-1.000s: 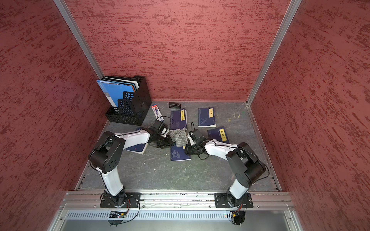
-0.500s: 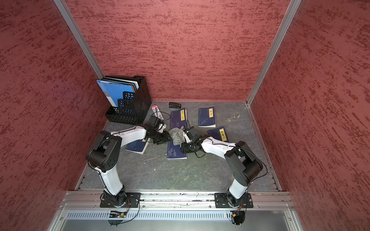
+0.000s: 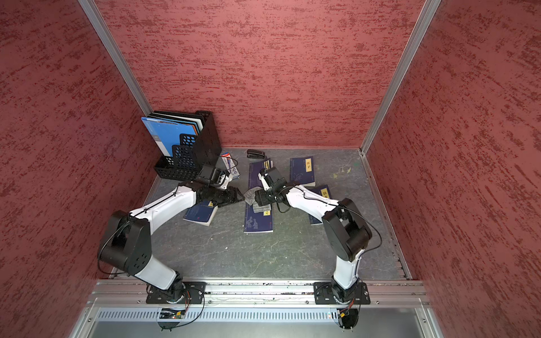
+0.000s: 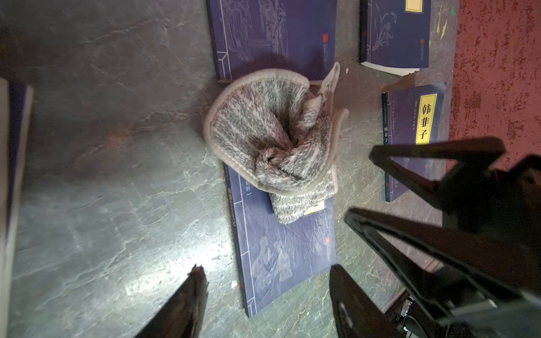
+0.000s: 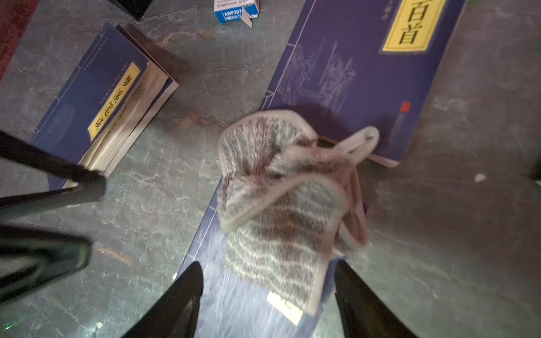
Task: Wipe the cover of the book
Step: Pick up the cleaning item from the book.
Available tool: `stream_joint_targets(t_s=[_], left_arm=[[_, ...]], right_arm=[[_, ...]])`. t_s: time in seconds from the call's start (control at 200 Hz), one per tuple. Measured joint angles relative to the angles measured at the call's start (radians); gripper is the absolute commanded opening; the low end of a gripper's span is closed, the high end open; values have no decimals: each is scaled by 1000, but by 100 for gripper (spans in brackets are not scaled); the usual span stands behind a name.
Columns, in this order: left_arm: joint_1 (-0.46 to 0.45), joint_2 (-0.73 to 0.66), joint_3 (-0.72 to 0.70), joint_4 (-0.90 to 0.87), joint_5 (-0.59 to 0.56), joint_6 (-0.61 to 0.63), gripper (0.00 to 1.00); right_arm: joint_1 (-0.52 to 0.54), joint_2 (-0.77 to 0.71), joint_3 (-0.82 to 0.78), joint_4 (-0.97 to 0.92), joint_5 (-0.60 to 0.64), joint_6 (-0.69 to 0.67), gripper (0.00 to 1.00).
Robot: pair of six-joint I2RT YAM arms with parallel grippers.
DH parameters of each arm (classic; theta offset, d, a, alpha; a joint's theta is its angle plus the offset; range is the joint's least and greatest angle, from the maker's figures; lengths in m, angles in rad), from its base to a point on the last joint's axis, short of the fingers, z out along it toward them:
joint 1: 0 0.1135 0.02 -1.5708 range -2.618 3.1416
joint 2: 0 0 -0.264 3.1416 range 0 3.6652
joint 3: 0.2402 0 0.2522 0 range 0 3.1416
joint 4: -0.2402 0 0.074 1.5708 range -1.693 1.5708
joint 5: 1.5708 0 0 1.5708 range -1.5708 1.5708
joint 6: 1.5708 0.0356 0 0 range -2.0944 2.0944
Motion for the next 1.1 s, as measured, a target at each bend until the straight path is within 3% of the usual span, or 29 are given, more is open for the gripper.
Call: stream_joint_targets(t_s=[0.276,0.666,0.922,1.097], left_arm=[[48,-128,-79,-53,-29,42,81],[97,-147,-120,-76,-37,73,81],[103,-147,-124,-77,-37,75,80],[103,-147,-124,-77,-37,75,80]], right_arm=[[-56,153,126,-6,-16,-67,74],[-73,217,143,-11,-108,-96,68],[-73,217,100,19,-121,-89,28],[-73,207,86,34,-119,-77,18]])
